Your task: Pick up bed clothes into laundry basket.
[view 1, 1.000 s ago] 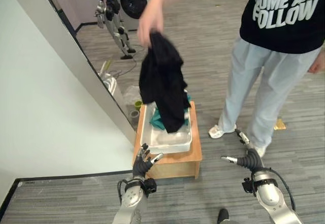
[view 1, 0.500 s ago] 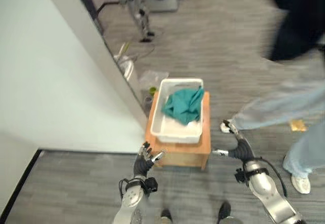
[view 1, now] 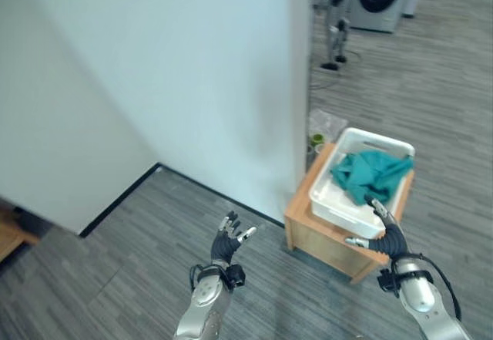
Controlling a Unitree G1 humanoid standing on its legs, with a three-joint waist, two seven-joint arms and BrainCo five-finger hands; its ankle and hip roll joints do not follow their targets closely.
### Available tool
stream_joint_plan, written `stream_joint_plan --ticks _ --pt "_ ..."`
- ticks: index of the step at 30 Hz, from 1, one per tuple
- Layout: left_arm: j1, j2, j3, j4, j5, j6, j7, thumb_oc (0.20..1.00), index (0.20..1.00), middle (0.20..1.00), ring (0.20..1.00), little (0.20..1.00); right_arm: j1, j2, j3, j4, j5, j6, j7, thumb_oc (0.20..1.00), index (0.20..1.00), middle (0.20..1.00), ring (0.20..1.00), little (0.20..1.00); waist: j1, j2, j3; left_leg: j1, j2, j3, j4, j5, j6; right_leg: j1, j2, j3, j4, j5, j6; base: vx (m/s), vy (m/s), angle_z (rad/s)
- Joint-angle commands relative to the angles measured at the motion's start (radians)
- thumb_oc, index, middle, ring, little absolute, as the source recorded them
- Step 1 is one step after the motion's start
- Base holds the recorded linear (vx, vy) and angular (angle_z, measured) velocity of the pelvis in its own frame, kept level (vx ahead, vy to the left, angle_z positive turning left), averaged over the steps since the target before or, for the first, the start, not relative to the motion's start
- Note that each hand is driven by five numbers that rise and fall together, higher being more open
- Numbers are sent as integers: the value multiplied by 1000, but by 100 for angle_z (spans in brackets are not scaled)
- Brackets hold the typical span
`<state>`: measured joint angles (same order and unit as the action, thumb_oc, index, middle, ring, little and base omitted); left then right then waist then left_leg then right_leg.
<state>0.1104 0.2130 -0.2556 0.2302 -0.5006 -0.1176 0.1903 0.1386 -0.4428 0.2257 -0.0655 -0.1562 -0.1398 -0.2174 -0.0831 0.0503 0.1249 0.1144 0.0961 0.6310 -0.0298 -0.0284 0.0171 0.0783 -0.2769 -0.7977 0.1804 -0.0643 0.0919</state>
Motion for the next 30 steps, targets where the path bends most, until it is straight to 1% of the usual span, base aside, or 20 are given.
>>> stream_joint_plan --ticks 1,2,3,4,5,6,7,8,11,13,14,15,17,18,19,20,21,25,27,30 --pt "6 41 20 -90 37 -40 -6 1000 1000 1000 1000 1000 -97 32 19 6 -12 -52 9 1000 1000 1000 1000 1000 -3 -24 30 154 60 -34 -53 -46 -93 -95 32 62 21 80 37 -102 110 51" --pt "1 47 24 -101 40 -48 7 1000 1000 1000 1000 1000 -109 39 27 8 -14 -49 15 1000 1000 1000 1000 1000 -16 -32 44 146 59 -63 -57 -51 -89 -147 17 146 91 102 85 -201 161 73" --pt "-6 58 35 -125 39 -65 21 1000 1000 1000 1000 1000 -124 39 41 8 -30 -45 17 1000 1000 1000 1000 1000 -21 -42 56 120 57 -120 -57 -49 -81 -185 34 315 132 76 124 -179 109 79" --pt "-6 67 39 -139 42 -73 26 1000 1000 1000 1000 1000 -126 39 45 0 -41 -45 16 1000 1000 1000 1000 1000 -16 -46 59 101 55 -157 -57 -47 -77 -181 48 393 139 41 118 -147 60 82" --pt "-5 68 39 -141 42 -72 26 1000 1000 1000 1000 1000 -126 40 45 0 -41 -45 16 1000 1000 1000 1000 1000 -17 -48 58 101 54 -159 -57 -47 -77 -181 46 393 143 37 118 -182 -49 154" --pt "-20 82 38 -152 46 -81 39 1000 1000 1000 1000 1000 -117 47 38 -12 -41 -41 14 1000 1000 1000 1000 1000 -27 -63 59 42 50 -257 -57 -6 -71 -154 137 576 127 -26 81 -140 -60 180" --pt "-20 83 38 -153 46 -81 40 1000 1000 1000 1000 1000 -117 48 38 -12 -41 -41 14 1000 1000 1000 1000 1000 -28 -63 57 38 51 -258 -57 -3 -72 -156 138 574 125 -24 79 -137 -65 248" --pt "-25 91 48 -157 45 -84 46 1000 1000 1000 1000 1000 -104 57 33 -15 -28 -36 12 1000 1000 1000 1000 1000 -30 -72 60 2 27 -365 -57 16 -63 -121 218 765 147 -78 58 -4 -36 204" --pt "-29 97 67 -132 32 -81 54 1000 1000 1000 1000 1000 -104 72 52 -12 -12 -32 14 1000 1000 1000 1000 1000 0 -104 50 -49 -20 -480 -57 31 -52 -6 243 870 -2 -110 3 -49 -82 208" --pt "-14 95 100 -131 12 -81 59 1000 1000 1000 1000 1000 -139 87 86 7 3 -25 26 1000 1000 1000 1000 1000 43 -110 35 -72 -38 -515 -57 49 -58 36 219 833 -111 -88 -3 -63 -103 164" --pt "-14 95 101 -131 12 -81 59 1000 1000 1000 1000 1000 -141 88 87 10 3 -26 25 1000 1000 1000 1000 1000 39 -112 36 -71 -39 -519 -57 49 -58 43 217 829 -120 -84 -2 -150 -131 79" --pt "21 88 143 -148 -6 -90 59 1000 1000 1000 1000 1000 -185 97 134 30 23 -27 40 1000 1000 1000 1000 1000 84 -103 34 -106 -46 -531 -57 75 -64 84 214 825 -230 -59 -6 -99 -48 40" --pt "30 89 161 -143 -10 -92 58 1000 1000 1000 1000 1000 -210 95 154 41 30 -32 45 1000 1000 1000 1000 1000 101 -96 46 -133 -47 -540 -52 93 -81 98 209 800 -264 -48 -11 -240 9 33" --pt "9 80 169 -131 -13 -99 58 1000 1000 1000 1000 1000 -255 79 169 52 23 -36 40 1000 1000 1000 1000 1000 105 -90 83 -187 -8 -435 -31 123 -94 91 182 713 -268 -50 -2 -320 62 45" --pt "8 80 170 -131 -13 -99 58 1000 1000 1000 1000 1000 -257 78 170 54 23 -36 39 1000 1000 1000 1000 1000 104 -88 81 -194 -6 -437 -30 125 -94 86 184 712 -268 -48 -3 -465 118 118" --pt "-2 78 178 -124 -24 -103 64 1000 1000 1000 1000 1000 -297 66 180 67 12 -24 28 1000 1000 1000 1000 1000 76 -78 93 -177 97 -161 10 115 -99 69 161 584 -268 -42 12 -234 91 180" --pt "3 80 185 -123 -33 -102 64 1000 1000 1000 1000 1000 -306 66 179 60 17 -19 26 1000 1000 1000 1000 1000 68 -77 84 -151 125 -91 19 96 -114 77 150 539 -268 -51 20 -222 91 215" --pt "24 74 200 -122 -34 -91 68 1000 1000 1000 1000 1000 -290 64 166 36 19 -3 31 1000 1000 1000 1000 1000 67 -79 60 -118 158 -44 68 94 -134 106 125 426 -268 -32 5 -87 82 172" --pt "33 71 199 -120 -29 -81 69 1000 1000 1000 1000 1000 -264 50 147 29 16 2 32 1000 1000 1000 1000 1000 46 -83 39 -67 219 -6 73 104 -153 118 96 315 -264 -14 -3 -88 163 166" --pt "43 70 203 -113 -25 -67 69 1000 1000 1000 1000 1000 -248 49 135 32 15 5 33 1000 1000 1000 1000 1000 29 -79 23 -21 250 30 38 123 -165 116 81 257 -259 4 4 3 170 136"
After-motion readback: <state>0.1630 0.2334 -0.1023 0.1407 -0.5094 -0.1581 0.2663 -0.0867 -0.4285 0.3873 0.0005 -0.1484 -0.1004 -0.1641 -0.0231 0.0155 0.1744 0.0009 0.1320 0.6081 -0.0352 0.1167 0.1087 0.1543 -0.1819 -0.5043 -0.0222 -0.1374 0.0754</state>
